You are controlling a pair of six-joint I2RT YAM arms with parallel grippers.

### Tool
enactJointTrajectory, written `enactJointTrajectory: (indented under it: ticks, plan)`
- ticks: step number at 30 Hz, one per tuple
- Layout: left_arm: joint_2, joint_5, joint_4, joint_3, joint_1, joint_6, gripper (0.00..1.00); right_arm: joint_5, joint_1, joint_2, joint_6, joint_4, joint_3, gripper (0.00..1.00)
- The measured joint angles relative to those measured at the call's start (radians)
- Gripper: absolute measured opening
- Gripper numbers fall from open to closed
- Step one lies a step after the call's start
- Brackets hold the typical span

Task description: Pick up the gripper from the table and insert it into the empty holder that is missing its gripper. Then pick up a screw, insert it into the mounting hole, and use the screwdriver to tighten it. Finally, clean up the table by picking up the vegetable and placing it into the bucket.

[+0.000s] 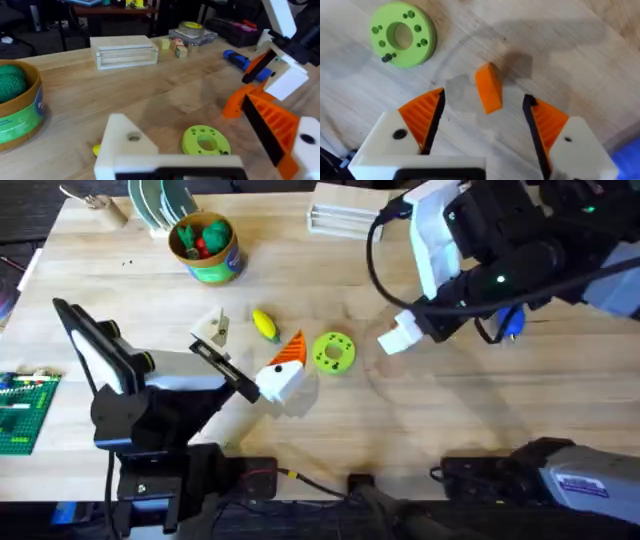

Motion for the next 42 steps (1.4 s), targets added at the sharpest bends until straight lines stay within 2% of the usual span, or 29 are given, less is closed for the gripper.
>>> enactJointTrajectory:
  ticks: [7, 19, 25, 30, 42]
  plan:
    - [0.0, 0.0, 0.0, 0.0, 0.0, 0.0, 0.993, 0.002, 0.009, 0.023, -0.169, 0.014, 0.0, 0.989]
    - [0.0, 0.0, 0.0, 0.0, 0.0, 0.0, 0.992, 0.016, 0.009, 0.081, -0.282, 0.053, 0.0, 0.985]
    - [0.0, 0.0, 0.0, 0.0, 0.0, 0.0, 0.993, 0.03, 0.009, 0.092, -0.297, 0.053, 0.0, 0.913]
    - [0.0, 0.0, 0.0, 0.0, 0.0, 0.0, 0.993, 0.058, 0.009, 0.093, -0.305, 0.052, 0.0, 0.721]
    - [0.0, 0.0, 0.0, 0.0, 0.0, 0.0, 0.993, 0.065, 0.009, 0.093, -0.307, 0.032, 0.0, 0.391]
